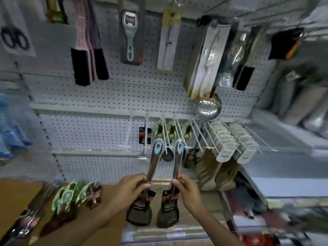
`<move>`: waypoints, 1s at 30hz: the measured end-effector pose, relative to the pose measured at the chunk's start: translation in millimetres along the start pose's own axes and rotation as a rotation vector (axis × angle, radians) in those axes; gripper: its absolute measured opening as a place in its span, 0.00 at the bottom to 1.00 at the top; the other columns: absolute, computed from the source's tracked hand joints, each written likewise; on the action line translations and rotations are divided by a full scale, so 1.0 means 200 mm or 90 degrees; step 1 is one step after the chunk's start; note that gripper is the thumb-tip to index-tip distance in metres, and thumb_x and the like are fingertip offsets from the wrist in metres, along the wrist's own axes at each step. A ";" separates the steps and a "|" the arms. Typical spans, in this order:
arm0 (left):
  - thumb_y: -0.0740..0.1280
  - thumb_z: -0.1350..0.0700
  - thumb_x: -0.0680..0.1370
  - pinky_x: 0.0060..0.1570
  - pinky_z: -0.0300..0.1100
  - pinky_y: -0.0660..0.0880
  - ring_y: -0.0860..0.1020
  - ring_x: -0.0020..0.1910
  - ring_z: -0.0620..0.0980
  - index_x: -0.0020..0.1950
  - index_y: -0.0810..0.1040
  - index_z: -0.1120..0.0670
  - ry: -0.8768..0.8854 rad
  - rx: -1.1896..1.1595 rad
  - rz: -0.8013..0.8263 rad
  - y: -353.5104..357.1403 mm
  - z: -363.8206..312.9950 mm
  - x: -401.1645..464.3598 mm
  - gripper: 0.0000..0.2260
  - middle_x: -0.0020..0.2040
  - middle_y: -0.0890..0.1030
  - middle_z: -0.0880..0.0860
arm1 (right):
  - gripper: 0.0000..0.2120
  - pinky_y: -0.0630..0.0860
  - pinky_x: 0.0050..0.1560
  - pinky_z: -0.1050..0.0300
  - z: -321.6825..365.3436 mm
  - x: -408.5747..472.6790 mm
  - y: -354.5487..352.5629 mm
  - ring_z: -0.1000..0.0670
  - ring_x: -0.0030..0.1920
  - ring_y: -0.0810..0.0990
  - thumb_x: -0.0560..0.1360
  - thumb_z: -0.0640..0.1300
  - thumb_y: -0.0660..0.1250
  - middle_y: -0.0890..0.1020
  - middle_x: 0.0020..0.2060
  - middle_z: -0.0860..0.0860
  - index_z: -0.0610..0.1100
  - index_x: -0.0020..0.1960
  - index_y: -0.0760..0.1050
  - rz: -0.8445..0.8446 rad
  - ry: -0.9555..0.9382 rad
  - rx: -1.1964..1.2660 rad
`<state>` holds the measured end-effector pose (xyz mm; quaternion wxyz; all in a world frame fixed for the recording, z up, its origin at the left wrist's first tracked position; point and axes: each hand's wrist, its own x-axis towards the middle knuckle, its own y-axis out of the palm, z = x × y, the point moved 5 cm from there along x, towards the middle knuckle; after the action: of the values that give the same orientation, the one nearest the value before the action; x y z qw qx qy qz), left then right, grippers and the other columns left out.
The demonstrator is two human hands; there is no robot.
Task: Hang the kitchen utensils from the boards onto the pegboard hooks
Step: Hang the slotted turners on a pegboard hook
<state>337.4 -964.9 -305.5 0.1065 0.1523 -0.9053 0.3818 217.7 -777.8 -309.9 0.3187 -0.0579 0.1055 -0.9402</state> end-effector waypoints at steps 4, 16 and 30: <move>0.60 0.32 0.77 0.36 0.33 0.74 0.79 0.38 0.38 0.42 0.73 0.36 0.009 -0.008 0.016 0.29 -0.10 0.12 0.11 0.36 0.79 0.38 | 0.12 0.77 0.31 0.55 -0.14 -0.01 -0.31 0.56 0.30 0.75 0.80 0.37 0.63 0.73 0.26 0.55 0.40 0.38 0.67 -0.024 0.044 -0.008; 0.65 0.42 0.79 0.39 0.35 0.70 0.75 0.39 0.36 0.41 0.73 0.41 -0.022 0.028 0.128 0.82 -0.39 0.35 0.08 0.37 0.76 0.36 | 0.13 0.76 0.40 0.44 -0.50 0.04 -0.86 0.47 0.38 0.75 0.79 0.45 0.66 0.76 0.34 0.44 0.47 0.37 0.69 -0.040 0.104 -0.019; 0.62 0.32 0.76 0.39 0.29 0.70 0.76 0.39 0.32 0.46 0.75 0.45 -0.065 -0.020 0.127 0.97 -0.57 0.45 0.17 0.38 0.76 0.30 | 0.13 0.72 0.40 0.57 -0.65 0.20 -0.93 0.51 0.36 0.75 0.79 0.40 0.66 0.76 0.32 0.50 0.38 0.38 0.68 -0.006 0.101 -0.046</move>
<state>192.6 -770.7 -326.6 0.0244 0.0789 -0.9262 0.3679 53.1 -637.3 -390.2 0.3024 0.0051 0.1641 -0.9389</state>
